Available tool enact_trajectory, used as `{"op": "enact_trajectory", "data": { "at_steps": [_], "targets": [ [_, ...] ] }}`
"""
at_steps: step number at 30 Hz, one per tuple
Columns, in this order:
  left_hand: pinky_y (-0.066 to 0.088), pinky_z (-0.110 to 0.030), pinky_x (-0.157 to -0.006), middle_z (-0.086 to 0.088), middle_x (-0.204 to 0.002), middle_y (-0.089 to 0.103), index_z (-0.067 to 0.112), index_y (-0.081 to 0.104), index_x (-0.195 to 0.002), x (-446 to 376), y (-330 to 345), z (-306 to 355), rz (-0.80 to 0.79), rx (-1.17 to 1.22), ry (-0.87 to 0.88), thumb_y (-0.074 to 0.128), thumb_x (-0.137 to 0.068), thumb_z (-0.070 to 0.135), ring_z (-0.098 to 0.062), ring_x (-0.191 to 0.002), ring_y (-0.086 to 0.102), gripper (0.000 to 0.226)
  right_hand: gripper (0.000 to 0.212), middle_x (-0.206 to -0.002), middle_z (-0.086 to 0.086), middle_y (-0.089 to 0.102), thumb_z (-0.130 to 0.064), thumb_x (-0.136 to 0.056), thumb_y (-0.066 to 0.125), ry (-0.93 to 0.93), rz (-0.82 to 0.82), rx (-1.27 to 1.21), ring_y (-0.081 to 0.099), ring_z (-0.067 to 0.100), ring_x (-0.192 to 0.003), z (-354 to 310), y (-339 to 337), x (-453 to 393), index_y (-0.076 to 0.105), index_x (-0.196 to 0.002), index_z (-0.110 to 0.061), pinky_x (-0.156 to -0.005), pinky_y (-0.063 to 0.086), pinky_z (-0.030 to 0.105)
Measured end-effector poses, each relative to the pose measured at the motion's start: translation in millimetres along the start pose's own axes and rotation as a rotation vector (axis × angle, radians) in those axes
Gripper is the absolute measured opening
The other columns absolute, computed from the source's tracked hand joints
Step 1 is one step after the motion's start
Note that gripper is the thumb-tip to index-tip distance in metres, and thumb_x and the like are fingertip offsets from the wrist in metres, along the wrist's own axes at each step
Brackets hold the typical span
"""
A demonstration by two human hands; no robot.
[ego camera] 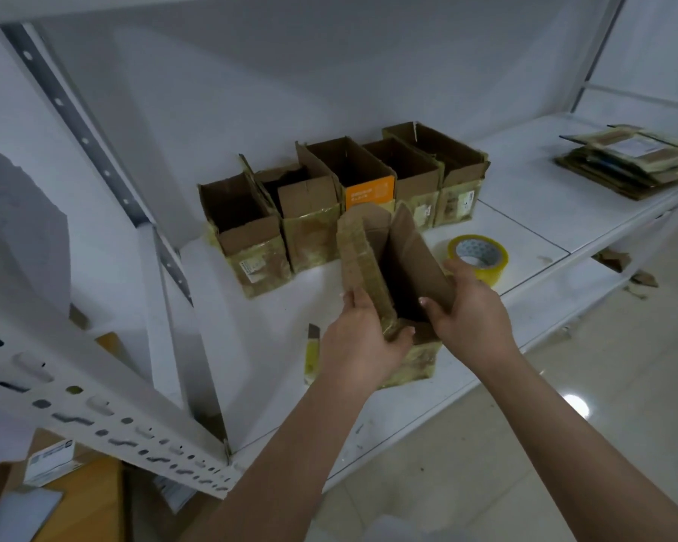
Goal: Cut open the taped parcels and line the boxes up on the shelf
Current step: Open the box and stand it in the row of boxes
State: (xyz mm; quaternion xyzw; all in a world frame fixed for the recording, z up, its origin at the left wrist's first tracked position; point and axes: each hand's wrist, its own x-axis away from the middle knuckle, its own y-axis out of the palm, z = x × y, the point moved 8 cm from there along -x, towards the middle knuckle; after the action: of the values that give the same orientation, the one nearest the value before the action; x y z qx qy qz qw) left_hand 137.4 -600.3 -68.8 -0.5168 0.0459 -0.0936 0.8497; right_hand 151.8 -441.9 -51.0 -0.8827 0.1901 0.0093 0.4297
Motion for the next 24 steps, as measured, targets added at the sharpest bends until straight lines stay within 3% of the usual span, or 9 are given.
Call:
{"op": "enact_trajectory", "data": {
  "at_steps": [2, 3, 5, 6, 9, 12, 15, 18, 24],
  "targets": [
    [0.048, -0.037, -0.079, -0.018, -0.126, 0.057, 0.001, 0.042, -0.132, 1, -3, 0, -0.007, 0.029, -0.009, 0.055, -0.089, 0.043, -0.033, -0.104, 0.061, 0.062, 0.045, -0.108, 0.015, 0.068, -0.026, -0.089, 0.068, 0.034, -0.017, 0.020, 0.060, 0.037, -0.106, 4, 3, 2, 0.054, -0.129, -0.009, -0.075, 0.047, 0.038],
    [0.048, -0.036, -0.072, -0.013, -0.108, 0.062, 0.003, 0.049, -0.119, 2, -7, 1, -0.001, 0.078, -0.005, 0.054, -0.090, 0.037, -0.032, -0.095, 0.062, 0.045, 0.032, -0.099, 0.015, 0.068, -0.024, -0.090, 0.067, 0.035, -0.016, 0.039, 0.061, 0.038, -0.099, 4, 3, 3, 0.059, -0.116, -0.009, -0.068, 0.045, 0.036],
    [0.041, -0.033, -0.059, -0.002, -0.075, 0.054, 0.009, 0.049, -0.093, 4, -16, 2, 0.019, 0.145, 0.008, 0.052, -0.090, 0.027, -0.028, -0.076, 0.060, 0.019, 0.014, -0.086, 0.015, 0.066, -0.020, -0.090, 0.064, 0.028, 0.008, 0.060, 0.060, 0.038, -0.088, 3, 0, 6, 0.061, -0.096, -0.007, -0.061, 0.035, 0.033],
    [0.039, -0.032, -0.059, -0.001, -0.071, 0.051, 0.009, 0.048, -0.090, 5, -20, 5, 0.030, 0.152, 0.027, 0.051, -0.090, 0.023, -0.027, -0.073, 0.059, 0.015, 0.011, -0.083, 0.016, 0.065, -0.018, -0.089, 0.063, 0.024, 0.034, 0.061, 0.060, 0.039, -0.085, 3, -3, 7, 0.061, -0.092, -0.007, -0.061, 0.033, 0.032],
    [0.052, -0.038, -0.072, -0.010, -0.090, 0.063, 0.001, 0.054, -0.117, 2, -33, 18, 0.083, 0.156, 0.128, 0.051, -0.092, 0.020, -0.028, -0.086, 0.063, 0.031, 0.010, -0.078, 0.017, 0.066, -0.015, -0.088, 0.063, 0.001, 0.159, 0.046, 0.060, 0.041, -0.079, 2, -22, 11, 0.062, -0.088, -0.005, -0.060, 0.032, 0.032],
    [0.055, -0.036, -0.087, -0.006, -0.111, 0.067, 0.009, 0.052, -0.133, -4, -40, 36, 0.143, 0.217, 0.193, 0.054, -0.093, 0.021, -0.021, -0.099, 0.064, 0.041, 0.012, -0.075, 0.018, 0.065, -0.016, -0.088, 0.063, -0.021, 0.241, 0.045, 0.059, 0.042, -0.076, 7, -44, 8, 0.062, -0.087, -0.005, -0.059, 0.037, 0.034],
    [0.046, -0.015, -0.080, -0.004, -0.112, 0.069, 0.009, 0.054, -0.135, -10, -45, 55, 0.235, 0.259, 0.261, 0.059, -0.093, 0.019, -0.014, -0.099, 0.064, 0.043, 0.013, -0.074, 0.015, 0.065, -0.019, -0.089, 0.062, -0.027, 0.271, 0.024, 0.060, 0.039, -0.075, 17, -68, -4, 0.063, -0.091, -0.006, -0.064, 0.047, 0.040],
    [0.041, -0.005, -0.069, -0.004, -0.101, 0.070, 0.007, 0.059, -0.128, -22, -42, 83, 0.288, 0.304, 0.327, 0.062, -0.092, 0.016, -0.010, -0.086, 0.061, 0.038, 0.012, -0.071, 0.009, 0.063, -0.020, -0.091, 0.062, -0.035, 0.292, 0.012, 0.060, 0.034, -0.072, 38, -95, -19, 0.064, -0.093, -0.009, -0.063, 0.050, 0.040],
    [0.042, 0.000, -0.071, 0.005, -0.097, 0.066, 0.005, 0.061, -0.125, -43, 4, 172, 0.348, 0.398, 0.377, 0.063, -0.089, 0.015, 0.001, -0.085, 0.054, 0.037, 0.012, -0.073, 0.006, 0.064, -0.018, -0.090, 0.063, -0.044, 0.329, 0.056, 0.061, 0.029, -0.069, 117, -157, -49, 0.066, -0.099, -0.010, -0.059, 0.043, 0.032]
  ]
}}
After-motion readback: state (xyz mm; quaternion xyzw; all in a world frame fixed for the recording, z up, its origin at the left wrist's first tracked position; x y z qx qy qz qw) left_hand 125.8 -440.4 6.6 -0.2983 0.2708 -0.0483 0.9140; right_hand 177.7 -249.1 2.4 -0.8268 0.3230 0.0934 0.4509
